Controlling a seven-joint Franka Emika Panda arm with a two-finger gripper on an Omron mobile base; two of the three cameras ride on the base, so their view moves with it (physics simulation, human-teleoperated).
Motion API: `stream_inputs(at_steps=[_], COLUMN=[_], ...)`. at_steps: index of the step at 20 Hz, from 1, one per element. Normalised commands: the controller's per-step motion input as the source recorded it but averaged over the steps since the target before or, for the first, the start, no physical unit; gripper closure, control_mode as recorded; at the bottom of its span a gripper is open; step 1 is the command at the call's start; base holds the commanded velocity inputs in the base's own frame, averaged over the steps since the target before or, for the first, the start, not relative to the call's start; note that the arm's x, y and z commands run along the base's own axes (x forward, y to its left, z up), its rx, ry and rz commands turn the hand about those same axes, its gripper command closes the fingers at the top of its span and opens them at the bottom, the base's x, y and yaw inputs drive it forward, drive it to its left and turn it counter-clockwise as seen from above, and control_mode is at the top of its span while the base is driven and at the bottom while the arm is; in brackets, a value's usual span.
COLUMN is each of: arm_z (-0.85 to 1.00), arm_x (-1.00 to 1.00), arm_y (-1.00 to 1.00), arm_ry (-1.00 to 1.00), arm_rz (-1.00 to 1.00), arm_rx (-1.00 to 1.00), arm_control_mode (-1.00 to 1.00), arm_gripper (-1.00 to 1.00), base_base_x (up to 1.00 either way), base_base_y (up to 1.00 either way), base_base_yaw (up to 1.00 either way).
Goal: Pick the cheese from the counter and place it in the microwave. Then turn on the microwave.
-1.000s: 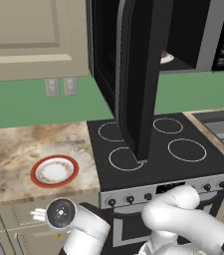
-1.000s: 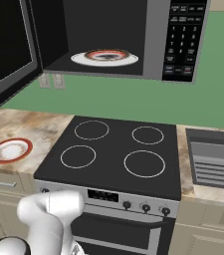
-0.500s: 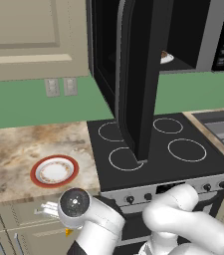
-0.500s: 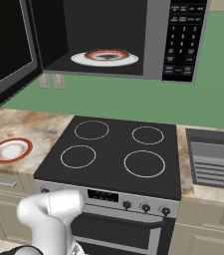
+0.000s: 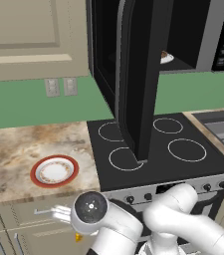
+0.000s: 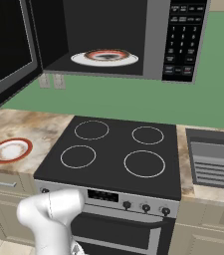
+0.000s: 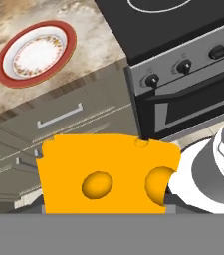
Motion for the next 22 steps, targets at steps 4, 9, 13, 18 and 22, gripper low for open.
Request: stream_inputs(at_steps=[4, 9, 13, 18, 22], arm_z=[0.26, 0.28, 0.32, 0.31, 0.31], arm_x=[-0.29, -0.15, -0.12, -0.14, -0.14], arm_y=[-0.23, -0.25, -0.25, -0.27, -0.27], arm_ry=[0.0, 0.0, 0.0, 0.0, 0.0], arm_rz=[0.0, 0.0, 0.0, 0.01, 0.02], arm_rx=[0.0, 0.0, 0.0, 0.0, 0.0], arm_control_mode=[-1.0, -1.0, -1.0, -1.0, -1.0], arm_gripper=[1.0, 1.0, 1.0, 1.0, 1.0], base_base_x=[0.0, 0.0, 0.0, 0.0, 0.0], base_base_y=[0.0, 0.0, 0.0, 0.0, 0.0], base_base_yaw=[0.0, 0.0, 0.0, 0.0, 0.0])
